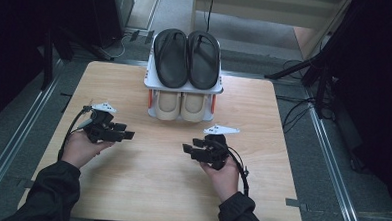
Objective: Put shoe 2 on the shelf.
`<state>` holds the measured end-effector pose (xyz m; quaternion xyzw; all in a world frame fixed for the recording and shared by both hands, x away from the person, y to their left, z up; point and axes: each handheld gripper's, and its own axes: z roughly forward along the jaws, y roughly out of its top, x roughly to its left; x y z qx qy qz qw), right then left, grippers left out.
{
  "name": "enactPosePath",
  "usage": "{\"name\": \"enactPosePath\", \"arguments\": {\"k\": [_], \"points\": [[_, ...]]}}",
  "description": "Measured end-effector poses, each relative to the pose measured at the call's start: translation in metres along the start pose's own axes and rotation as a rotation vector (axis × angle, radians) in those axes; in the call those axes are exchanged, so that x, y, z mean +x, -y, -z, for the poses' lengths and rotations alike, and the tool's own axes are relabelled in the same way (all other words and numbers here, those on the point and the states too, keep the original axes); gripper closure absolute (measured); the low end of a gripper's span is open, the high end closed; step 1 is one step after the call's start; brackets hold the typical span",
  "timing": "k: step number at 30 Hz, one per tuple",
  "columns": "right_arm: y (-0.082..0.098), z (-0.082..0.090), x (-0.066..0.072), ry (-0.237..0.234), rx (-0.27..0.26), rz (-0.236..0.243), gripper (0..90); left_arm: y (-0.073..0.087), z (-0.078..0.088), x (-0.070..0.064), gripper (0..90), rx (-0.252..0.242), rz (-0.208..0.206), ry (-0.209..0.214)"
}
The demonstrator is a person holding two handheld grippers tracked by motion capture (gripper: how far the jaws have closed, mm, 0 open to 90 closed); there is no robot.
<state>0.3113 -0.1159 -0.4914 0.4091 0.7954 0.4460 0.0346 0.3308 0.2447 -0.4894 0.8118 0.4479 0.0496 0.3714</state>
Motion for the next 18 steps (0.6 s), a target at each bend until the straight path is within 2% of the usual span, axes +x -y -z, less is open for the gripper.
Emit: {"name": "enactPosePath", "arguments": {"k": [4,6,11,14,18], "points": [[0.005,0.000,0.000,0.003,-0.020,0.014,50.5,0.001,-0.001,-0.001,46.3,0.007,-0.004,-0.001],[0.007,-0.002,0.000,0.012,-0.007,0.030,50.5,0.001,-0.002,-0.002,45.8,0.007,-0.005,0.003],[0.011,-0.004,-0.002,0.005,0.006,0.010,50.7,0.002,-0.003,-0.005,45.3,0.003,-0.012,0.006],[0.012,-0.006,0.000,0.020,0.010,0.046,50.6,0.002,-0.004,-0.006,45.2,0.005,-0.012,0.006],[0.013,-0.008,0.000,0.016,0.020,0.050,50.5,0.002,-0.004,-0.006,45.0,0.003,-0.015,0.004]]}}
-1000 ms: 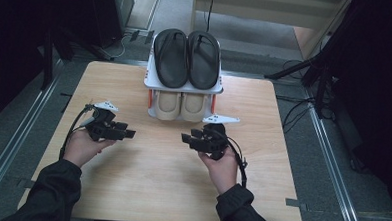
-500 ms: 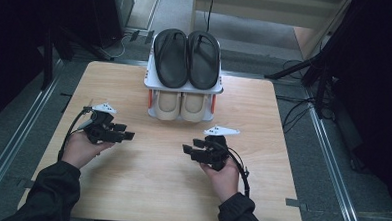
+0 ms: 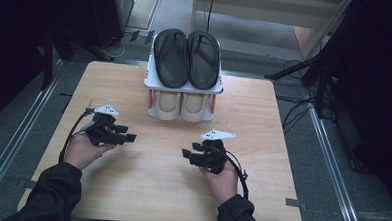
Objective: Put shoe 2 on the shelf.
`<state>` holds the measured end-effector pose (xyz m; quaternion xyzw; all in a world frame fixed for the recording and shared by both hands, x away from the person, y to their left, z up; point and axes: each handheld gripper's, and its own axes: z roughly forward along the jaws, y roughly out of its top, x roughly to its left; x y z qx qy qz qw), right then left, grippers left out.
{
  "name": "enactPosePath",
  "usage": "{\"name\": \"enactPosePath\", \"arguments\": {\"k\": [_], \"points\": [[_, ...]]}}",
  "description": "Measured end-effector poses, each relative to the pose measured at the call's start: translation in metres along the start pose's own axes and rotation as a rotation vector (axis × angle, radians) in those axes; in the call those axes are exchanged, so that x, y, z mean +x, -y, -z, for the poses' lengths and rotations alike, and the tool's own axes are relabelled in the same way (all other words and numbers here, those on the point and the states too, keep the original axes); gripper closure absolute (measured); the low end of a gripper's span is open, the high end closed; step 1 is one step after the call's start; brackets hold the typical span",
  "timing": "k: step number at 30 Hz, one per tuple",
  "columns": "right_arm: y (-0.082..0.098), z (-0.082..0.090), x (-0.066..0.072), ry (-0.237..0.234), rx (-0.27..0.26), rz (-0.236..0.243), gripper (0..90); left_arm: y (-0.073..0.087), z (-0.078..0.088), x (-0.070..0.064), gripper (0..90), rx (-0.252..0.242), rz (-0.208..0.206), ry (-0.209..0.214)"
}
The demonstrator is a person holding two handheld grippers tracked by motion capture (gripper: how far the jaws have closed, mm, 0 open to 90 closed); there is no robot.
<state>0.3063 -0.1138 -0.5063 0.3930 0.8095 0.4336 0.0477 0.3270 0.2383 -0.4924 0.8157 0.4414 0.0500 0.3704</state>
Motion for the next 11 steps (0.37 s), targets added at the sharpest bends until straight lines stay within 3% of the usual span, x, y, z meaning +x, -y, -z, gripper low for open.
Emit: {"name": "enactPosePath", "arguments": {"k": [11], "points": [[-0.0014,0.0016,-0.0047,-0.001,-0.014,-0.017,49.8,0.0005,-0.0022,-0.0010,43.6,0.001,0.007,0.008]]}}
